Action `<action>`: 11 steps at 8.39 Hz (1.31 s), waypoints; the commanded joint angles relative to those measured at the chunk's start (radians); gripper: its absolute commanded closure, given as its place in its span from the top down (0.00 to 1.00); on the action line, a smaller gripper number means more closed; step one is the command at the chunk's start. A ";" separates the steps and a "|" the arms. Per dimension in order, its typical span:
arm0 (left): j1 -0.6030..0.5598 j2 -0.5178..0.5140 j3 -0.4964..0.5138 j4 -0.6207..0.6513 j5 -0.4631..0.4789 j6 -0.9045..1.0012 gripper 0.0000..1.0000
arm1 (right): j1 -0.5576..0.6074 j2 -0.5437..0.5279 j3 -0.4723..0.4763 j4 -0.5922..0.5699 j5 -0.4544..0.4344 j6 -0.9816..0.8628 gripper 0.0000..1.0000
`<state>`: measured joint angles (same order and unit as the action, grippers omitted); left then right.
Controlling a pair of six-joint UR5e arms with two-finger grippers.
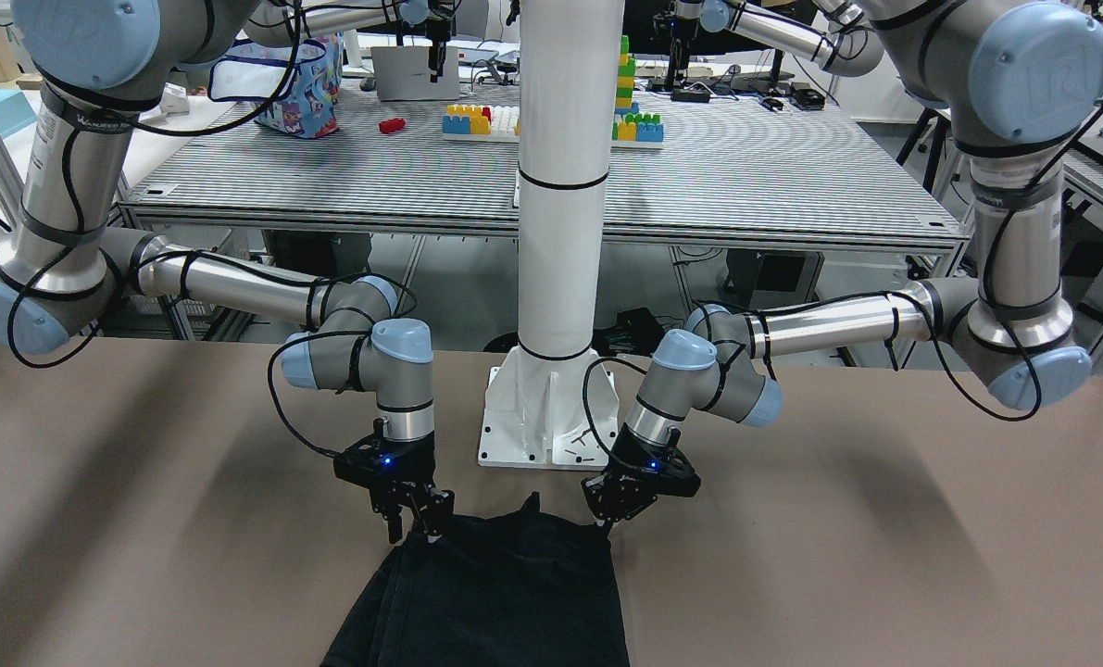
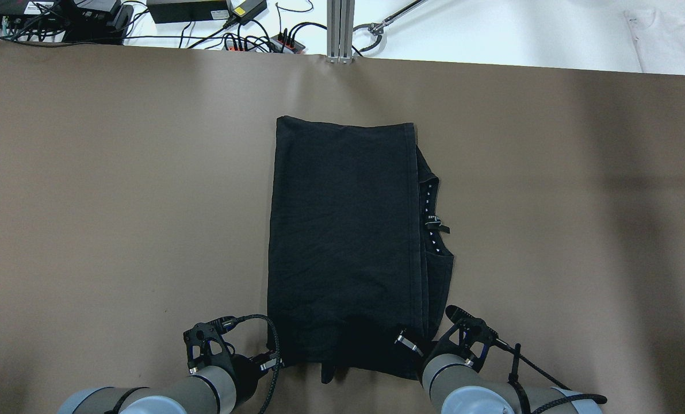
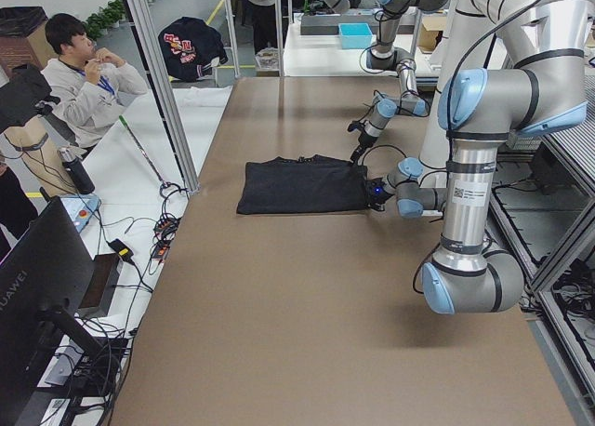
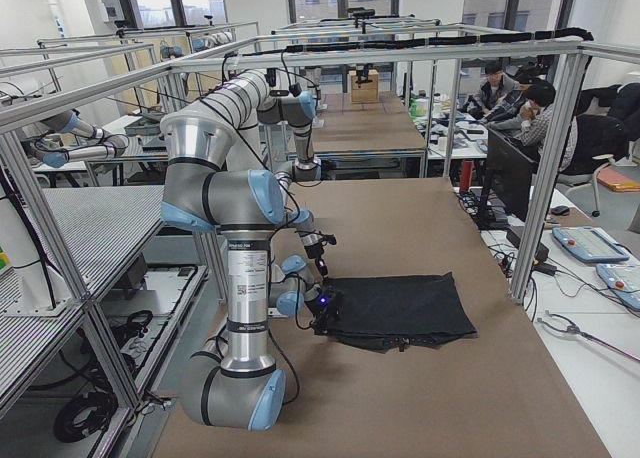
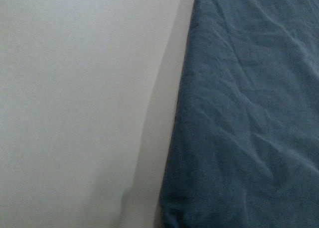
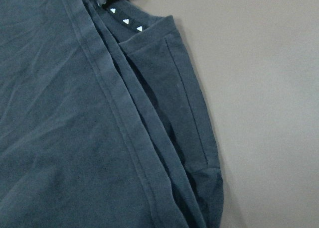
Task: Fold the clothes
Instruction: 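Grasp both near corners of the shirt with the left and right grippers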
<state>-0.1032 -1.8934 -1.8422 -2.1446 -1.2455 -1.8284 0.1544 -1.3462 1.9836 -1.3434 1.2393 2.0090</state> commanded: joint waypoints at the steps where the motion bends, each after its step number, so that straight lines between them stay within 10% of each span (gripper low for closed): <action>1: -0.001 0.001 0.000 0.000 0.001 0.003 0.00 | -0.007 -0.005 -0.031 0.030 -0.015 0.025 0.64; 5: 0.000 0.001 0.001 0.000 0.001 0.008 0.00 | -0.007 -0.002 -0.031 0.030 -0.014 0.013 0.58; 7: 0.000 0.001 0.001 0.002 0.001 0.008 0.00 | -0.009 -0.002 -0.029 0.030 -0.015 0.022 0.04; 11: -0.003 -0.001 -0.029 0.003 -0.002 0.014 0.00 | -0.004 0.002 0.007 0.030 -0.023 0.027 0.00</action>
<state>-0.1029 -1.8934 -1.8445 -2.1429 -1.2442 -1.8194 0.1487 -1.3444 1.9643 -1.3118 1.2181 2.0360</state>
